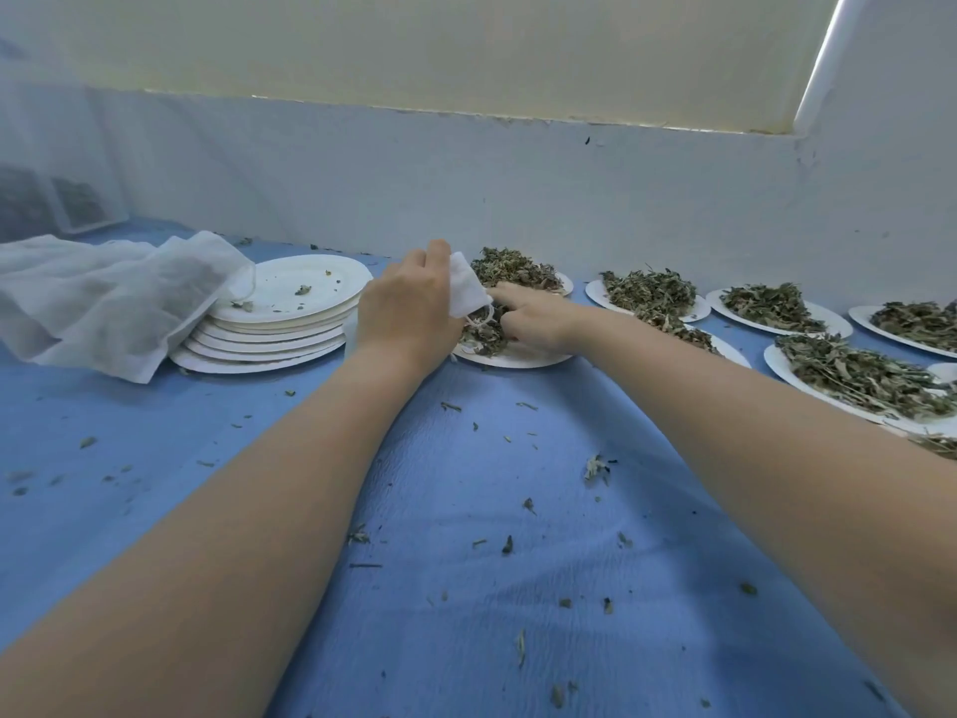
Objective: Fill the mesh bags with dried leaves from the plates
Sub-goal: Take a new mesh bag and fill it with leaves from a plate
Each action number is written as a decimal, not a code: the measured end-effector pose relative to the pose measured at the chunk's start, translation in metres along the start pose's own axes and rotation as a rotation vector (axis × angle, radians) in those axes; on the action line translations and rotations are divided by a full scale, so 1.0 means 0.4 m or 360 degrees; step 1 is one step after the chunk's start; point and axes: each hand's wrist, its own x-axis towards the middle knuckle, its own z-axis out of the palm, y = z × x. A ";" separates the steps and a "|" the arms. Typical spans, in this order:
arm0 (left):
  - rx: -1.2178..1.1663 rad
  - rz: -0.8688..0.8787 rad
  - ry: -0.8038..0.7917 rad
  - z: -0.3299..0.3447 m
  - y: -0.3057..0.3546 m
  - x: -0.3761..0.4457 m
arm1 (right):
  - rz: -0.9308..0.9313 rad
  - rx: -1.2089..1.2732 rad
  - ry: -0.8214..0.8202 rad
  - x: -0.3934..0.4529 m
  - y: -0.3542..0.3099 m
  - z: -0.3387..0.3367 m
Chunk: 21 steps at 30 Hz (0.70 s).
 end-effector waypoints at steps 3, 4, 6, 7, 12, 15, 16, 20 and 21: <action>-0.0031 -0.0022 0.0000 -0.007 0.002 -0.002 | 0.0011 -0.0027 0.0096 -0.006 0.014 0.005; -0.0032 -0.0020 0.0012 -0.010 0.001 -0.001 | 0.0023 -0.0028 0.0158 -0.013 0.023 0.001; 0.0060 0.0033 0.0051 -0.017 0.002 0.004 | 0.0040 0.0038 0.0253 -0.028 0.044 -0.009; 0.0136 0.0076 0.0065 -0.019 0.003 0.006 | 0.0050 0.0071 0.0275 -0.032 0.052 -0.016; 0.0442 0.0244 -0.0120 -0.010 -0.001 0.009 | 0.0108 -0.0126 0.0086 -0.030 0.057 -0.026; 0.0434 0.0194 -0.0191 -0.009 -0.013 0.004 | 0.0047 -0.0112 0.0211 -0.027 0.050 -0.011; 0.0398 0.0165 -0.0204 -0.009 -0.015 0.003 | 0.0029 -0.0110 0.0267 -0.027 0.047 -0.008; 0.0252 0.0113 -0.0240 -0.010 -0.013 -0.001 | -0.0019 0.0028 0.0522 -0.041 0.047 -0.021; 0.0226 0.0106 -0.0229 -0.010 -0.013 -0.002 | -0.0016 0.0083 0.0591 -0.048 0.047 -0.031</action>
